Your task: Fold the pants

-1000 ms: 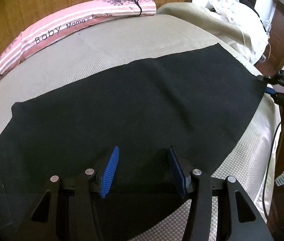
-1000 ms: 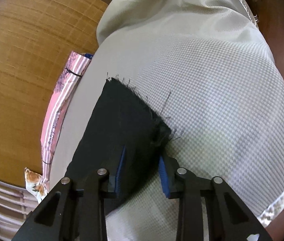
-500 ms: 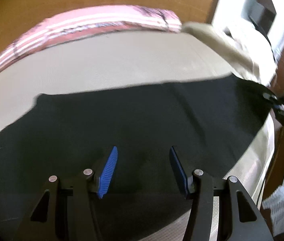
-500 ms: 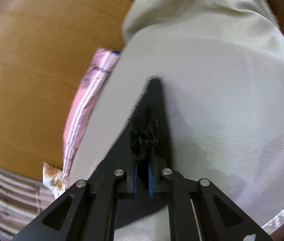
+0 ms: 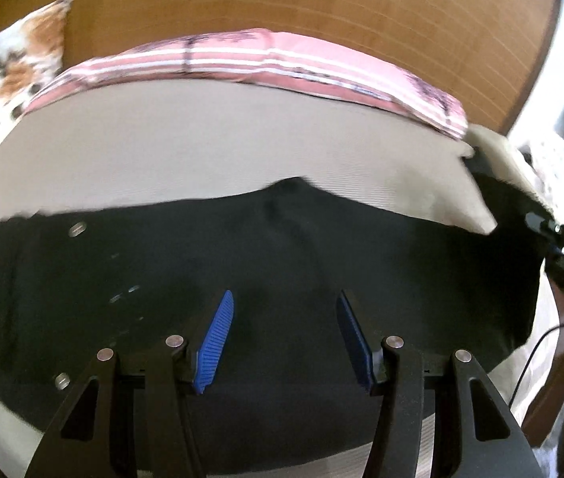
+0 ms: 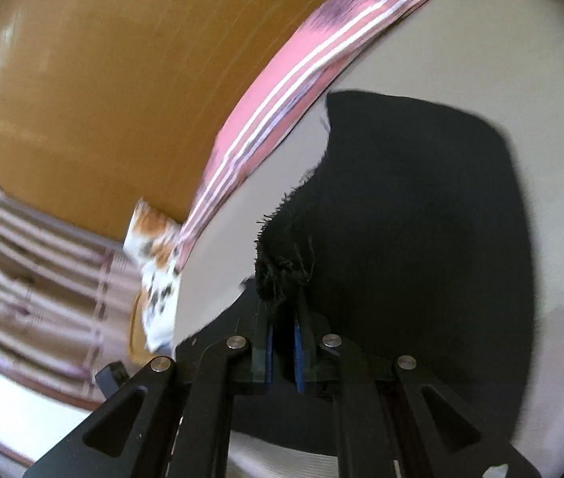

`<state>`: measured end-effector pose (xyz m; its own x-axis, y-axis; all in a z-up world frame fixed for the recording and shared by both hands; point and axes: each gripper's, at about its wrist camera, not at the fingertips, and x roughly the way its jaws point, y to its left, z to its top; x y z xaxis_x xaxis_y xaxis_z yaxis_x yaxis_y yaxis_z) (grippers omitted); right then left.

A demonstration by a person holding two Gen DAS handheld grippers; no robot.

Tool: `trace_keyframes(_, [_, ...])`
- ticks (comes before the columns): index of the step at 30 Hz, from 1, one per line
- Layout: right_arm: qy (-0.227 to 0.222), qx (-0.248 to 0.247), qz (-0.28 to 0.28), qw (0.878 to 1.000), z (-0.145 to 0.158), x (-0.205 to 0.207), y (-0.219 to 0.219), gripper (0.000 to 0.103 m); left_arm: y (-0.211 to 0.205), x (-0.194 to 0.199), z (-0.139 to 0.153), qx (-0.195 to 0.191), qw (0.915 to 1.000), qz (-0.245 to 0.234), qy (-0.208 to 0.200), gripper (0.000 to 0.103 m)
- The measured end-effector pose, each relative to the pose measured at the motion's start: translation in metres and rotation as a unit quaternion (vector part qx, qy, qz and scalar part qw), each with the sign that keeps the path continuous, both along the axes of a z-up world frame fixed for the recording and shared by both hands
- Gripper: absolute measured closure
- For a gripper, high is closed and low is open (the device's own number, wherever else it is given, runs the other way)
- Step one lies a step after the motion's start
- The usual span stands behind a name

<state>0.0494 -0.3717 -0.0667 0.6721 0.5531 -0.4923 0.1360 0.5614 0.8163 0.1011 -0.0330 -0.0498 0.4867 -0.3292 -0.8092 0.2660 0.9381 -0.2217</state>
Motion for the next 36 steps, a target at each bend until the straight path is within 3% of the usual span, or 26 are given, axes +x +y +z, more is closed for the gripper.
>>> trace_keyframes(7, [0.026, -0.015, 0.120, 0.992, -0.029, 0.031, 0.110, 0.094, 0.044, -0.011, -0.008, -0.027, 0.9989, 0.036, 0.013, 0.048])
trace_keyframes(9, [0.040, -0.047, 0.154, 0.986, -0.040, 0.027, 0.138, 0.094, 0.048, -0.013, -0.008, -0.034, 0.9986, 0.038, 0.013, 0.048])
trace_keyframes(16, [0.079, -0.121, 0.212, 0.967, -0.064, 0.015, 0.174, 0.092, 0.053, -0.013, -0.009, -0.063, 0.9974, 0.027, 0.024, 0.048])
trace_keyframes(19, [0.076, -0.149, 0.221, 0.961, -0.063, 0.012, 0.179, 0.084, 0.051, -0.011, -0.010, -0.070, 0.9968, 0.017, 0.034, 0.048])
trace_keyframes(21, [0.080, -0.155, 0.229, 0.958, -0.060, 0.011, 0.183, 0.064, 0.050, -0.010, -0.010, -0.079, 0.9958, 0.010, 0.044, 0.048])
trace_keyframes(27, [0.045, -0.145, 0.171, 0.973, -0.024, -0.010, 0.146, 0.052, 0.039, -0.011, -0.011, -0.129, 0.9866, -0.026, 0.095, 0.048])
trace_keyframes(32, [0.045, -0.137, 0.100, 0.984, -0.013, -0.027, 0.105, 0.051, 0.024, -0.010, -0.022, -0.167, 0.9711, -0.048, 0.164, 0.048])
trace_keyframes(36, [0.049, -0.122, 0.065, 0.989, -0.014, -0.035, 0.087, 0.051, 0.012, -0.007, -0.036, -0.167, 0.9613, -0.046, 0.214, 0.049])
